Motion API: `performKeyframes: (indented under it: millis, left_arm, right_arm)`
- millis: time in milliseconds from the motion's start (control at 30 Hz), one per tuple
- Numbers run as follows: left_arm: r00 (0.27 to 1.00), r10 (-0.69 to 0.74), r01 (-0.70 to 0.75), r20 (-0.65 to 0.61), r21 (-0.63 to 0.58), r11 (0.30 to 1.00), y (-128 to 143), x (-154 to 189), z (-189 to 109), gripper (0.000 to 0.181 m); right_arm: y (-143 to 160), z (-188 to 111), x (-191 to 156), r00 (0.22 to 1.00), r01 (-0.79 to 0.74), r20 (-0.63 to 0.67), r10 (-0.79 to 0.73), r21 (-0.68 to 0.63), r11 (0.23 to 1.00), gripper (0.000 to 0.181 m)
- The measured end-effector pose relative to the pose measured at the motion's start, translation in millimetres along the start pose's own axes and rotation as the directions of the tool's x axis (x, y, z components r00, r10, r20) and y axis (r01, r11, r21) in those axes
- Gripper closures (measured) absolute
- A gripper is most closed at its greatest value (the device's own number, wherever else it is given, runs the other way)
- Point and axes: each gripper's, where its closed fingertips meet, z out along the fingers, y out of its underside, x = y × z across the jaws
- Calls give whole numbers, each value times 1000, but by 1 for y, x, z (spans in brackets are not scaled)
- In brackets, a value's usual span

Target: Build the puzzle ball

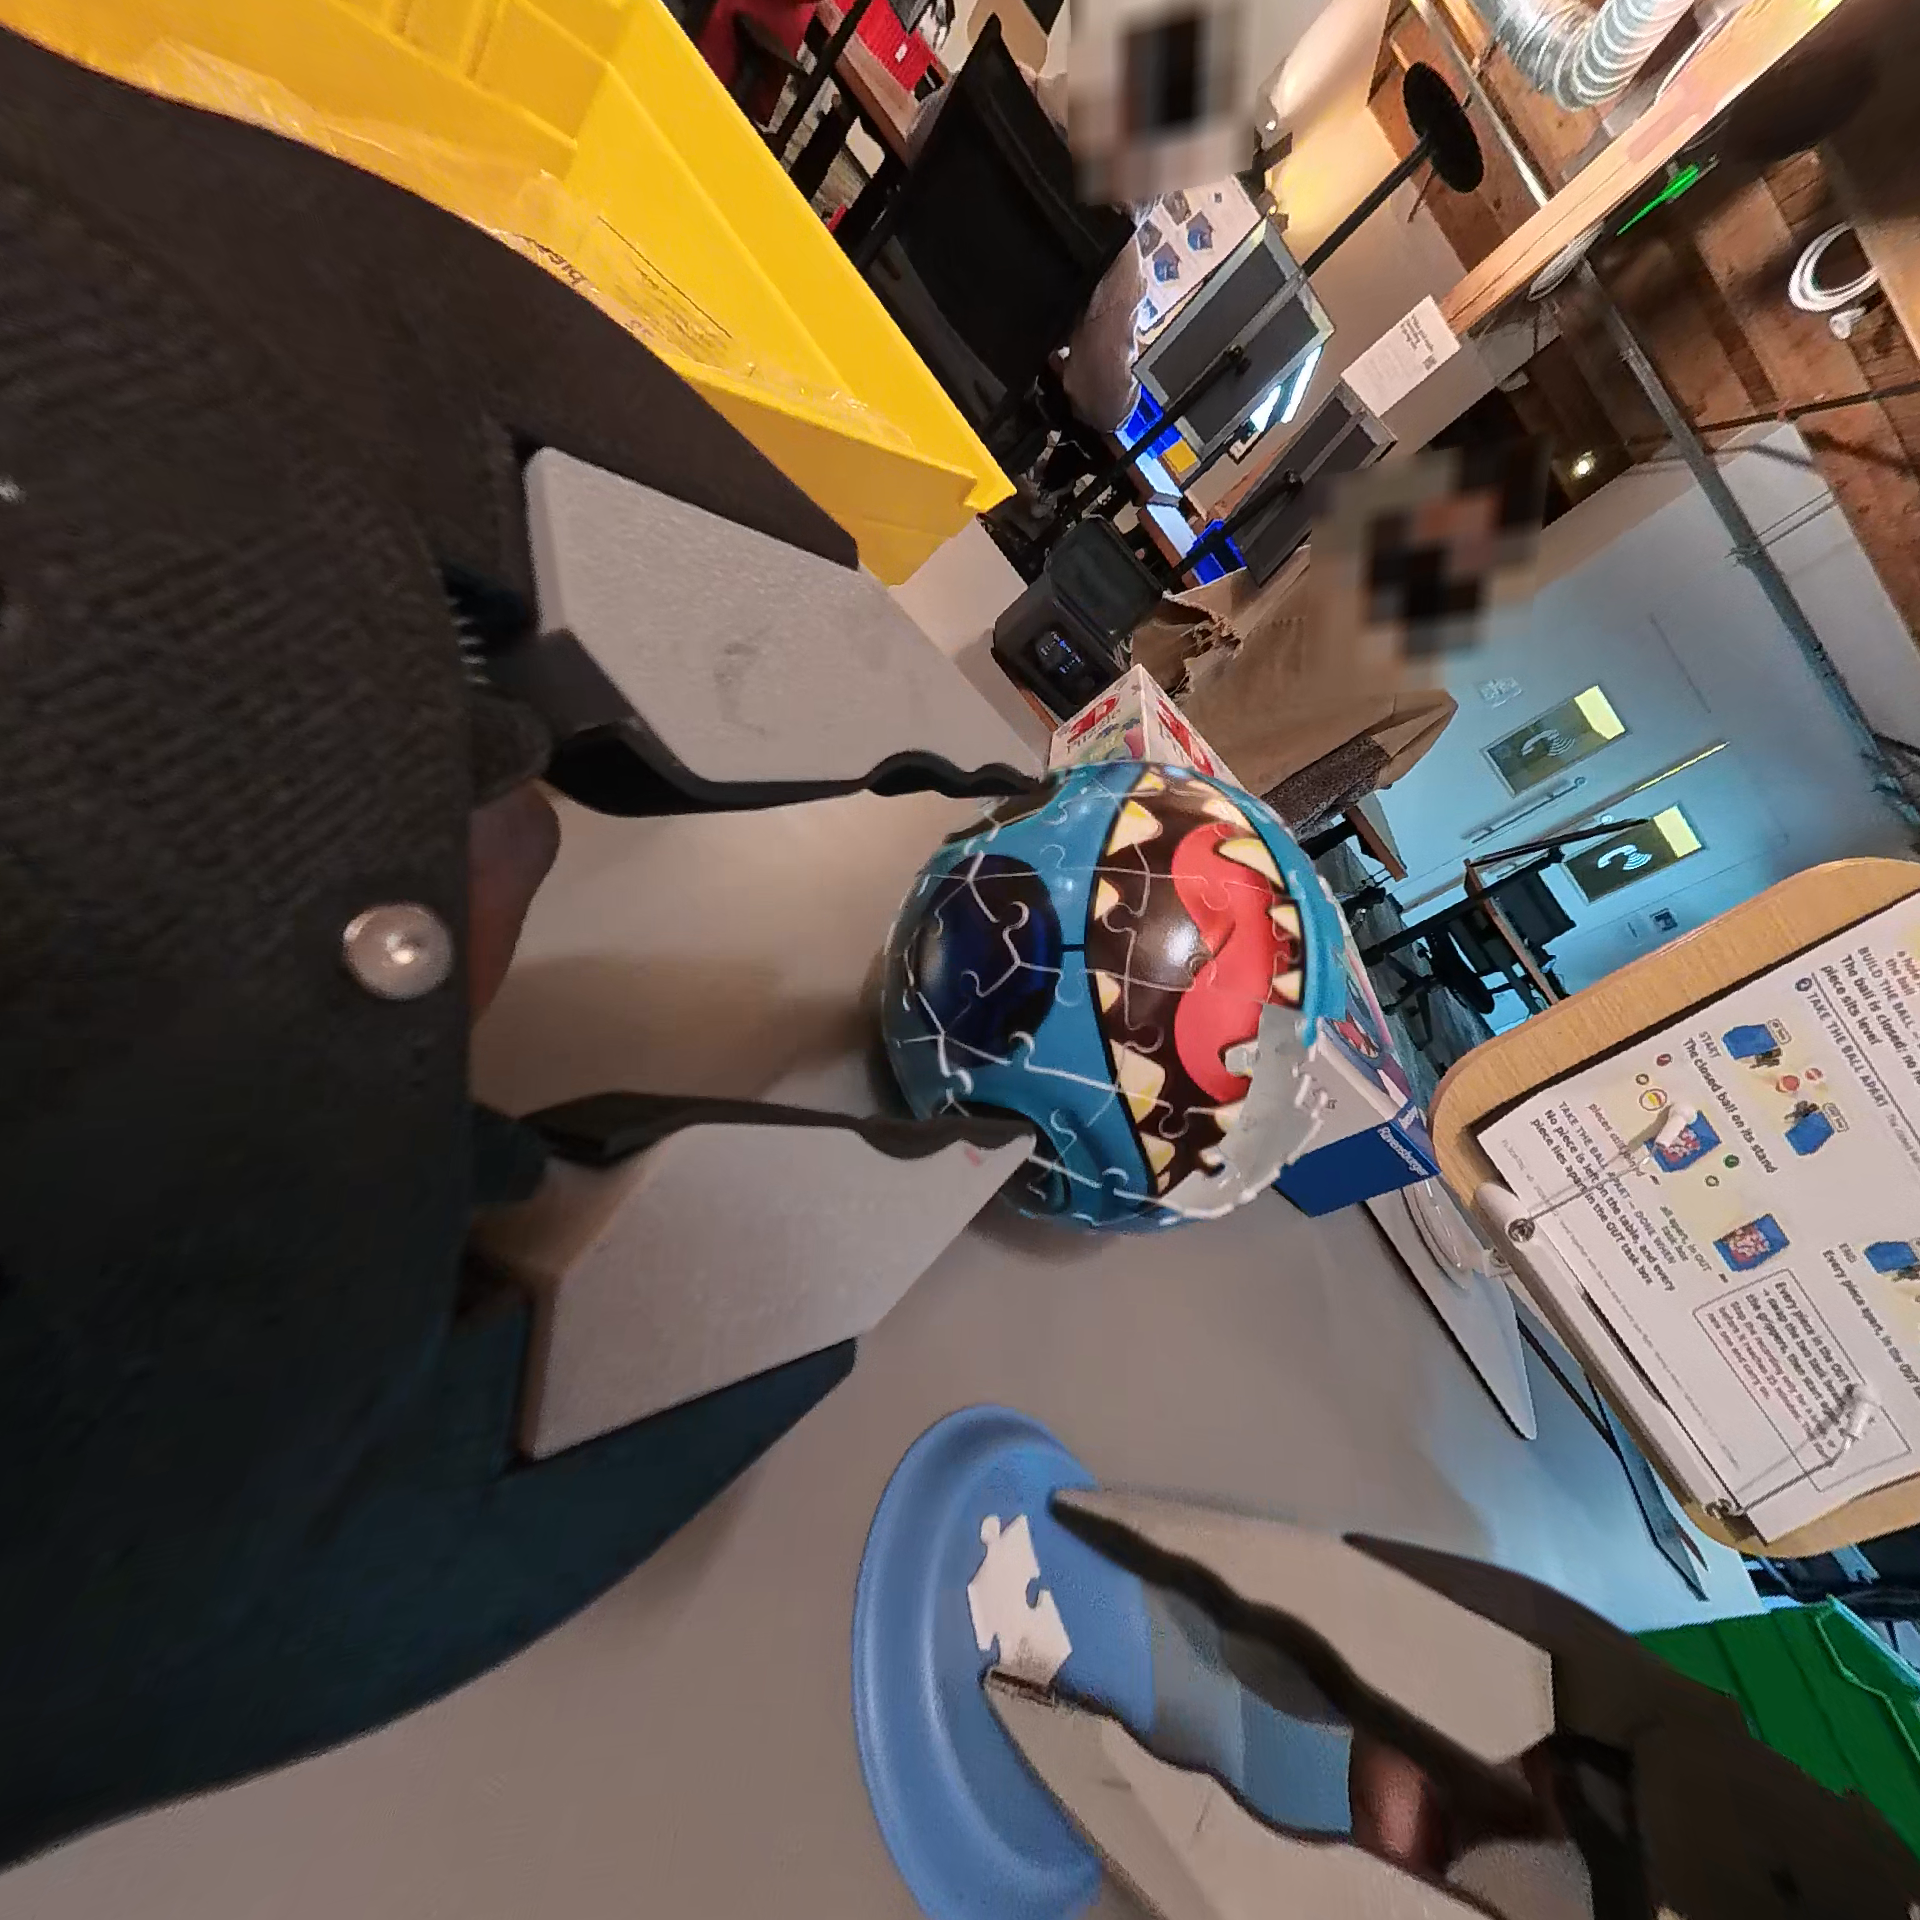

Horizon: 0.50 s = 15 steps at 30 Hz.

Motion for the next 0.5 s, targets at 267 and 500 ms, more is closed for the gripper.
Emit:
performKeyframes:
  millis: [267,500]
  left_arm:
    - [1000,2,-2,-5,-5,1000,1,1,0,122]
    - [1000,-2,2,-3,-4,1000,1,0,0,122]
  right_arm:
    - [0,-13,-40,892,-210,408,196,-11,978,147]
    - [-5,-19,-40,938,-99,338,77,49,994,115]
